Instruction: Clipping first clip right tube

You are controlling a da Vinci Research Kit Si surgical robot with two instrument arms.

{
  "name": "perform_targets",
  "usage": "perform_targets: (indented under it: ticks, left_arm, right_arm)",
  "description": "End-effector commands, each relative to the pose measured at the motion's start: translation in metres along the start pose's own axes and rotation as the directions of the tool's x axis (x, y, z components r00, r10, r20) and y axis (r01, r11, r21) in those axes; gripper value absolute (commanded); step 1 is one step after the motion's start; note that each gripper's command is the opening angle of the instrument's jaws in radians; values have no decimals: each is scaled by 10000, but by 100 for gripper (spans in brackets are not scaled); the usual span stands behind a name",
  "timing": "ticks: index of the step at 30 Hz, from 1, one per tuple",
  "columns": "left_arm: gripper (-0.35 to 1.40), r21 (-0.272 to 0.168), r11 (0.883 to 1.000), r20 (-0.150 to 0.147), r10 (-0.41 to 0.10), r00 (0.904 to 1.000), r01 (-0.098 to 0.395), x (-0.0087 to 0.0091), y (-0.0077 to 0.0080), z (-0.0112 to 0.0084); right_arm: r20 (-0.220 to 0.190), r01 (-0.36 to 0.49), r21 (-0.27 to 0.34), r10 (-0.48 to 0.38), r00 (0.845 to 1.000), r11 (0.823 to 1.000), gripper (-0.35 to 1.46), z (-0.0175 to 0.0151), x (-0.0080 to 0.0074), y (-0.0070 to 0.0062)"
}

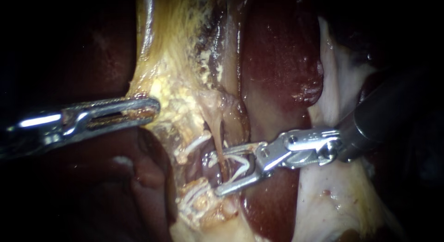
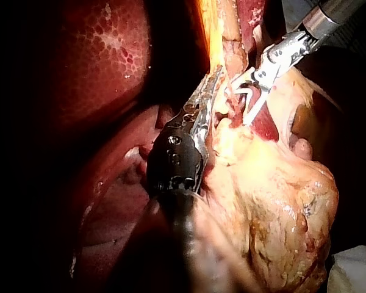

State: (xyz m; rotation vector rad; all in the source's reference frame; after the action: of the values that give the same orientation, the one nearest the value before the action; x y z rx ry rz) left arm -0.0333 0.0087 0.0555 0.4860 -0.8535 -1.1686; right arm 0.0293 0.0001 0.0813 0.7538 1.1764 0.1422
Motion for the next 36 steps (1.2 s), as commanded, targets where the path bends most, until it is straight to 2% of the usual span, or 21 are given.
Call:
perform_targets:
  ticks: [1, 6, 10, 14, 18, 28, 36]
  left_arm:
    - [-35, 10, 10000, 29, -15, 10000, 15, 0, 0, 0]
    - [-35, -8, 10000, 37, -14, 10000, 14, -1, 0, -1]
    - [-35, -8, 10000, 37, -14, 10000, 14, -1, 0, -1]
    - [-35, -8, 10000, 37, -14, 10000, 14, -1, 0, -1]
    - [-35, -7, 10000, 36, -13, 10000, 13, -1, 1, -1]
    - [-35, -3, 10000, 35, -9, 10000, 9, -1, 3, 0]
    - [-35, -1, 10000, 35, -5, 10000, 5, -1, 4, 0]
  right_arm:
    - [5, -29, 36, 29, 10000, 10000, 53, 0, 0, 0]
    - [-19, -236, 497, 237, 9997, 9985, 52, 8, 7, -3]
    - [-372, -482, 1243, 532, 9979, 9911, 49, 14, 12, -8]
    - [-728, -745, 2245, 929, 9930, 9716, 41, 14, 14, -17]
    - [-648, -895, 2909, 1129, 9915, 9526, 33, 15, 15, -22]
    - [-481, -975, 3057, 1176, 9919, 9471, 25, 31, -6, -25]
    - [-478, -968, 3054, 1168, 9920, 9473, 13, 31, -9, -22]
